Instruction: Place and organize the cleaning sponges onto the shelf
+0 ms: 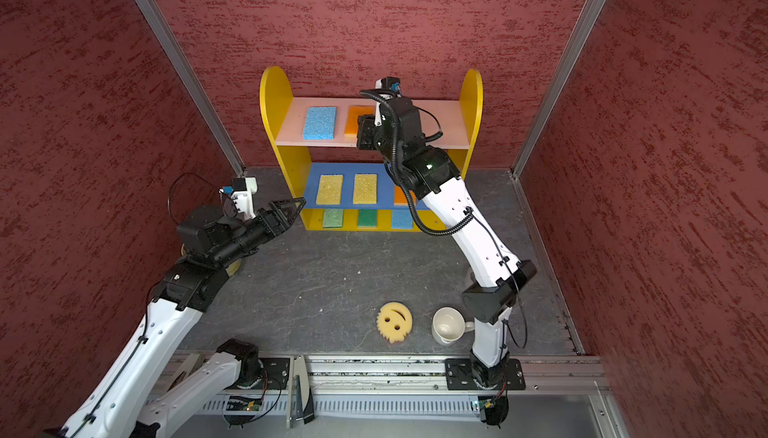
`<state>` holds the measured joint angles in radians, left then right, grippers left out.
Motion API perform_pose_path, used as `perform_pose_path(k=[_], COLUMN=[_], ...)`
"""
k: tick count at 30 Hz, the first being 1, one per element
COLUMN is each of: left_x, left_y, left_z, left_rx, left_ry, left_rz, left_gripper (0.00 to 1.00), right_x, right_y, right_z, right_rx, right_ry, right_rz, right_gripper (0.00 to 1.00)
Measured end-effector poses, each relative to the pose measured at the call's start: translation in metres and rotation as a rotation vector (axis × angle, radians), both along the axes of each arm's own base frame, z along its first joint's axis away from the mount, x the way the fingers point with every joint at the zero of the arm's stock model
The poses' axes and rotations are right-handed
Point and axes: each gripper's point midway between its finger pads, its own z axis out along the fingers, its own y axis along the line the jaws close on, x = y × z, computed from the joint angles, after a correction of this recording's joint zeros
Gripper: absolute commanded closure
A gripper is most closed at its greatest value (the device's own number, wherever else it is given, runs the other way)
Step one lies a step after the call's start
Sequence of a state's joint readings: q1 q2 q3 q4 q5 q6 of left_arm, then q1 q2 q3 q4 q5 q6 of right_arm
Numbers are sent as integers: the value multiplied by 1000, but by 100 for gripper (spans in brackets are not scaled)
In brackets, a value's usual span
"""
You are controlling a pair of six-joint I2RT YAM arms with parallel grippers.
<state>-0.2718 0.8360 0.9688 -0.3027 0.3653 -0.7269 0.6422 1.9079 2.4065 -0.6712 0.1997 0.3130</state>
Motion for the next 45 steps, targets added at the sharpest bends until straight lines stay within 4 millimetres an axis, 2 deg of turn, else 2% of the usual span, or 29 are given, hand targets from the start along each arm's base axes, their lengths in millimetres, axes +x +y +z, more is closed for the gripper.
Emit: perform_pose_path(k=[4, 7, 8, 12, 19, 28, 35, 45], left_x=[0, -1, -1, -6, -9, -8, -9, -9], left_y=[-1, 0, 0, 4, 8, 10, 11, 11], left_z=[1, 1, 0, -2, -6, -11, -13, -15], left_rx=[-1, 2, 2, 10, 24, 35, 39, 41], left_ry=[-4, -5, -6, -5, 0, 15, 25, 33], left_rz=[-4, 0, 3, 17, 32, 45, 46, 45], left_gripper=[20, 19, 19, 18, 17, 16, 16, 16], right_x=[18, 24, 25, 25, 26, 27, 25, 11], right_y=[1, 1, 1, -2, -1, -1, 1, -5], right_z=[-20, -40, -42, -40, -41, -41, -41, -38], right_rx=[-89, -141, -143, -144, -125, -93, -73, -46], right_ry=[25, 65, 66, 65, 76, 90, 101, 123], right_rz=[-52, -64, -69, -78, -57, -41, -29, -16], right_gripper=[58, 56, 56, 58, 80, 96, 100, 100])
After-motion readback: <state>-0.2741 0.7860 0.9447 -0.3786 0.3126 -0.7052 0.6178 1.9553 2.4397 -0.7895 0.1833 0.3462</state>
